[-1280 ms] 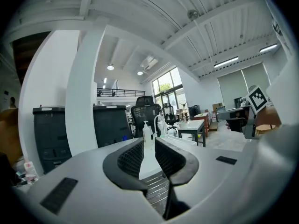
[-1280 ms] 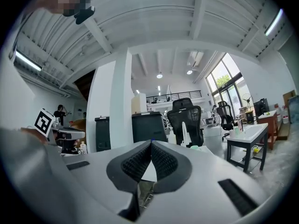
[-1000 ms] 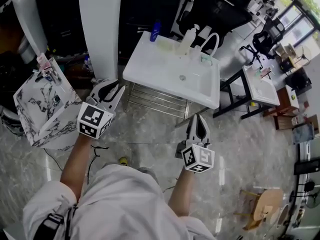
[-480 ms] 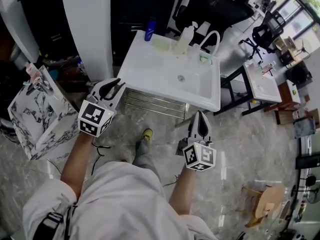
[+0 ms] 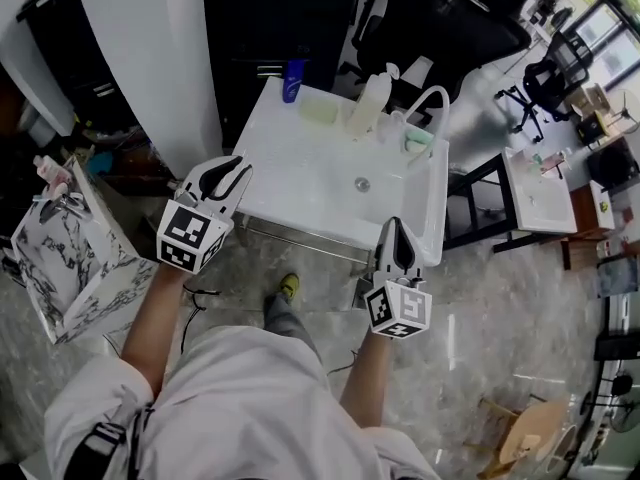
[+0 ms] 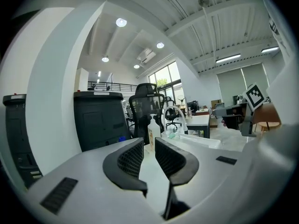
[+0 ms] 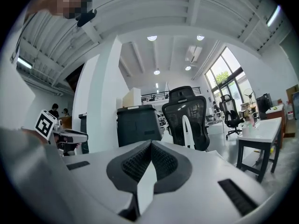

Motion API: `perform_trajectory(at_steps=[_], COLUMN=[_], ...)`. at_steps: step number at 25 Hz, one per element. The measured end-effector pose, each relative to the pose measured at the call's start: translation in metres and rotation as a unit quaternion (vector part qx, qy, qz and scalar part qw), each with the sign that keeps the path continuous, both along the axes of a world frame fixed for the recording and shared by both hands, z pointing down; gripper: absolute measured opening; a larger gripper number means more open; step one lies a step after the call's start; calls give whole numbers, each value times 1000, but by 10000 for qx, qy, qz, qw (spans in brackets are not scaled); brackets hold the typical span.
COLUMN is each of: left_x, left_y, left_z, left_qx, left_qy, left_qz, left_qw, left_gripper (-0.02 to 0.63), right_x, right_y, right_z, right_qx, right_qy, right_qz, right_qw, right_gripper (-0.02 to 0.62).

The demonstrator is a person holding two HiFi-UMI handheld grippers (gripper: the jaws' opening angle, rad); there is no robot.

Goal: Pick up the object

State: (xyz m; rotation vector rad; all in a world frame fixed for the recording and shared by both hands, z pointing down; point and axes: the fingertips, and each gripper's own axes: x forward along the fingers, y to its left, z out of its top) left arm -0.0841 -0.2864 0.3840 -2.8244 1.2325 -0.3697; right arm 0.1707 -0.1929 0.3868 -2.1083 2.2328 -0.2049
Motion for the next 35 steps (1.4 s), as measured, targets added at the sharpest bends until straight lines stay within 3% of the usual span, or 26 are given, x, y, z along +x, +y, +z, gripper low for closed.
perform_trajectory(at_steps=[5,11,24,35], left_x=[37,76,97,115], left_y=[-68,-114,-160,-222], left_z=[12,22,50,88], left_qx=[-136,-204,-355,-378], left_qy=[-76,-249,-718,-1338], left_qz=[-156,-172,-29,555], left_qw=[9998,9993,9968,9887], left_gripper=[69,69,69,69], right_x=[31,56,55,51], right_y=[-76,-138,-191,-241], right_z=[13,22,43,80], right_qx=[-143,-220,-343,-720], right_qy=[15,-28,-173,-288], right_qz=[-267,-562,-768,-544], right_qw=[9995,9982,9963,9955], right_gripper=[5,6,5,6])
